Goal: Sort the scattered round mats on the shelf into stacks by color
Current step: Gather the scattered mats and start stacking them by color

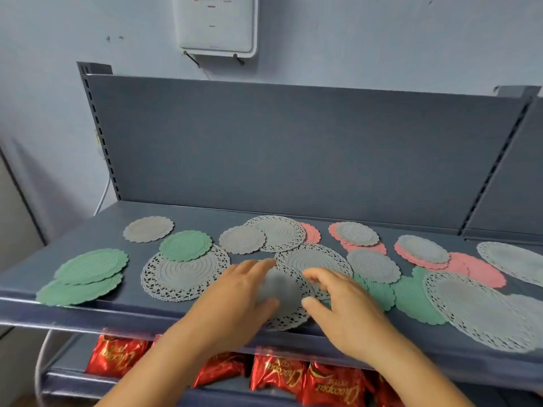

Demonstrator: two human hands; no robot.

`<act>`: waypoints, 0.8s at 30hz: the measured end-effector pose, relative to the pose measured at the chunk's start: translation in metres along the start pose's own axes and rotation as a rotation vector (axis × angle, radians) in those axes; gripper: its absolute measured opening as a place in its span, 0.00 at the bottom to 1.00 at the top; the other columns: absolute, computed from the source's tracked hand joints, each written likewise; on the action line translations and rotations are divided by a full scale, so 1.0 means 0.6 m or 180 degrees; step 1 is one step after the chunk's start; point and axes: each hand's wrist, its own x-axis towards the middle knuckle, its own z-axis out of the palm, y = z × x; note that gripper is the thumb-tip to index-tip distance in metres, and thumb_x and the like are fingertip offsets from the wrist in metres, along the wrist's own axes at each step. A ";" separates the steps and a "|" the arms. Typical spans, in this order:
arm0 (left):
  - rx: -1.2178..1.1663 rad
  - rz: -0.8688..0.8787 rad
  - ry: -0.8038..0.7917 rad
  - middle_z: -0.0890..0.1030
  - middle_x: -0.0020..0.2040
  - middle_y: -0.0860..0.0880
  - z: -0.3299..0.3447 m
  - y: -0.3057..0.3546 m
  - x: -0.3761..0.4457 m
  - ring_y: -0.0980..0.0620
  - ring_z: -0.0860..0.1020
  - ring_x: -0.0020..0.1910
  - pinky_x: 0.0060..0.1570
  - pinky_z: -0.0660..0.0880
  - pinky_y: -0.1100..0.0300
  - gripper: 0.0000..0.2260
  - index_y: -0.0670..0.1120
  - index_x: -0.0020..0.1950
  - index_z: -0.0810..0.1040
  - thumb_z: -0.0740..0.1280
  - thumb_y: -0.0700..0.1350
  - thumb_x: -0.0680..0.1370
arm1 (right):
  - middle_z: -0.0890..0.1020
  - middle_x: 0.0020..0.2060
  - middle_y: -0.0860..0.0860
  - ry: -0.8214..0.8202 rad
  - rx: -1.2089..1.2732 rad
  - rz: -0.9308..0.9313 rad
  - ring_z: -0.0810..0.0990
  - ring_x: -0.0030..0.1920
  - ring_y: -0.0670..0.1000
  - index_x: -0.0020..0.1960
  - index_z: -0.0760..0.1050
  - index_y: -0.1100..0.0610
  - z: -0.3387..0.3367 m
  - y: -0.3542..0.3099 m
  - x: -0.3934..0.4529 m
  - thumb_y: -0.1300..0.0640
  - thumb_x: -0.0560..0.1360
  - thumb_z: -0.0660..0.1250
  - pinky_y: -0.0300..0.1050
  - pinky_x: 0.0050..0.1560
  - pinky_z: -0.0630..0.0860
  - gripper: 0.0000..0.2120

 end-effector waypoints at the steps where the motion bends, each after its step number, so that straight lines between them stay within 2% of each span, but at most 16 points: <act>1: 0.0033 -0.0032 -0.0086 0.62 0.75 0.56 -0.001 -0.005 0.005 0.52 0.62 0.72 0.70 0.64 0.56 0.28 0.56 0.77 0.53 0.59 0.56 0.79 | 0.67 0.71 0.40 -0.0068 -0.0025 -0.0028 0.64 0.71 0.43 0.73 0.61 0.44 0.002 0.000 0.010 0.47 0.79 0.59 0.42 0.69 0.62 0.23; 6: 0.0366 -0.0278 -0.0397 0.62 0.74 0.51 0.006 -0.021 0.015 0.48 0.63 0.71 0.68 0.65 0.52 0.29 0.53 0.77 0.54 0.57 0.59 0.78 | 0.61 0.75 0.44 -0.0464 -0.0173 0.0031 0.56 0.75 0.50 0.76 0.53 0.46 0.025 -0.009 0.045 0.44 0.77 0.60 0.48 0.72 0.58 0.31; 9: 0.0378 -0.0342 -0.0420 0.64 0.73 0.49 0.007 -0.024 0.017 0.46 0.64 0.70 0.67 0.65 0.52 0.29 0.53 0.76 0.56 0.58 0.61 0.78 | 0.59 0.76 0.45 -0.0540 -0.0265 0.0108 0.53 0.76 0.51 0.77 0.51 0.47 0.034 -0.013 0.061 0.41 0.76 0.61 0.50 0.73 0.56 0.35; 14: 0.0324 -0.0335 -0.0453 0.66 0.72 0.48 0.007 -0.023 0.026 0.45 0.65 0.68 0.66 0.66 0.53 0.30 0.51 0.76 0.60 0.62 0.60 0.76 | 0.62 0.75 0.48 -0.0585 -0.0349 0.0247 0.56 0.74 0.55 0.77 0.54 0.48 0.038 -0.022 0.079 0.42 0.72 0.65 0.51 0.72 0.60 0.38; 17: 0.0242 -0.0339 -0.0431 0.65 0.73 0.48 0.009 -0.023 0.028 0.46 0.64 0.68 0.66 0.65 0.53 0.31 0.51 0.76 0.60 0.63 0.59 0.76 | 0.65 0.71 0.48 -0.0378 -0.0136 0.0339 0.61 0.71 0.53 0.73 0.60 0.48 0.041 -0.022 0.084 0.46 0.70 0.69 0.49 0.68 0.64 0.34; 19: 0.0163 -0.0339 -0.0420 0.63 0.73 0.49 0.010 -0.024 0.027 0.46 0.62 0.69 0.67 0.64 0.53 0.31 0.52 0.76 0.60 0.64 0.59 0.76 | 0.65 0.68 0.48 -0.0150 0.0059 0.0349 0.67 0.67 0.52 0.70 0.63 0.47 0.045 -0.020 0.086 0.52 0.71 0.70 0.48 0.64 0.69 0.31; 22: 0.0055 -0.0322 -0.0362 0.59 0.75 0.50 0.010 -0.026 0.024 0.46 0.61 0.71 0.69 0.64 0.52 0.32 0.53 0.76 0.58 0.65 0.58 0.75 | 0.67 0.67 0.48 0.0128 0.0259 0.0299 0.73 0.60 0.49 0.69 0.64 0.47 0.048 -0.015 0.089 0.64 0.73 0.67 0.42 0.53 0.71 0.28; 24: -0.0061 -0.0362 -0.0319 0.57 0.75 0.50 0.010 -0.027 0.024 0.46 0.60 0.72 0.70 0.63 0.52 0.34 0.55 0.77 0.54 0.66 0.57 0.75 | 0.70 0.67 0.49 0.0215 0.0406 0.0344 0.73 0.62 0.49 0.69 0.65 0.48 0.046 -0.008 0.091 0.67 0.74 0.64 0.40 0.54 0.70 0.28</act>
